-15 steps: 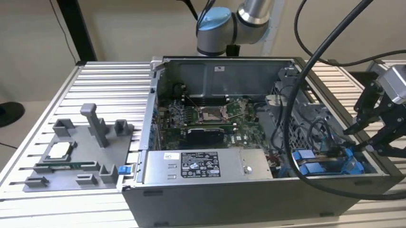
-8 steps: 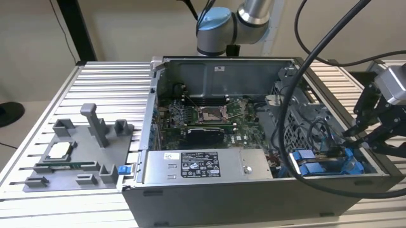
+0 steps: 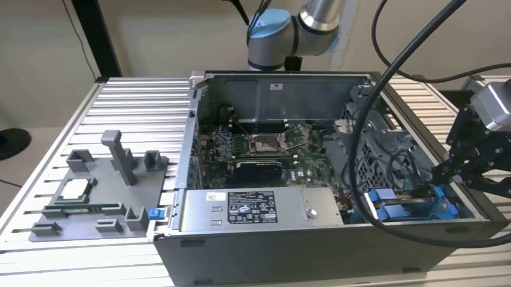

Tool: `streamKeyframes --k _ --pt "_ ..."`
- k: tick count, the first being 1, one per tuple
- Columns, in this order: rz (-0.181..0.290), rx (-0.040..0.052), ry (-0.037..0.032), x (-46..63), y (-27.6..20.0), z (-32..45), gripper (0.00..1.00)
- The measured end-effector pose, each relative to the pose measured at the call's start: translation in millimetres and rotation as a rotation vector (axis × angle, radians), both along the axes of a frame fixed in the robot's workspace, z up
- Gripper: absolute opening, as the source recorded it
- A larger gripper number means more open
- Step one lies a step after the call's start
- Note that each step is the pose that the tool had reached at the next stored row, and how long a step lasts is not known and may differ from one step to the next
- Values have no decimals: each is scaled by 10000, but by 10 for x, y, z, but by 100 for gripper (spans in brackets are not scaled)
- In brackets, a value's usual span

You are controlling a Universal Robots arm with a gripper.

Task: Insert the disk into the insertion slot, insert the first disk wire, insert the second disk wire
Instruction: 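Insert the second disk wire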

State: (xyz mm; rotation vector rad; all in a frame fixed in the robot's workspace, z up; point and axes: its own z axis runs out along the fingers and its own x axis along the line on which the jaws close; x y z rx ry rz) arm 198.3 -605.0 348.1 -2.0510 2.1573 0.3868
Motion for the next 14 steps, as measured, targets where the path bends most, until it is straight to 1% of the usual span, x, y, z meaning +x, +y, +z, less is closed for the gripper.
streamKeyframes --k 7,14 --pt "-19 1 0 0 0 0 0" --pt "-19 1 34 0 0 -1 0"
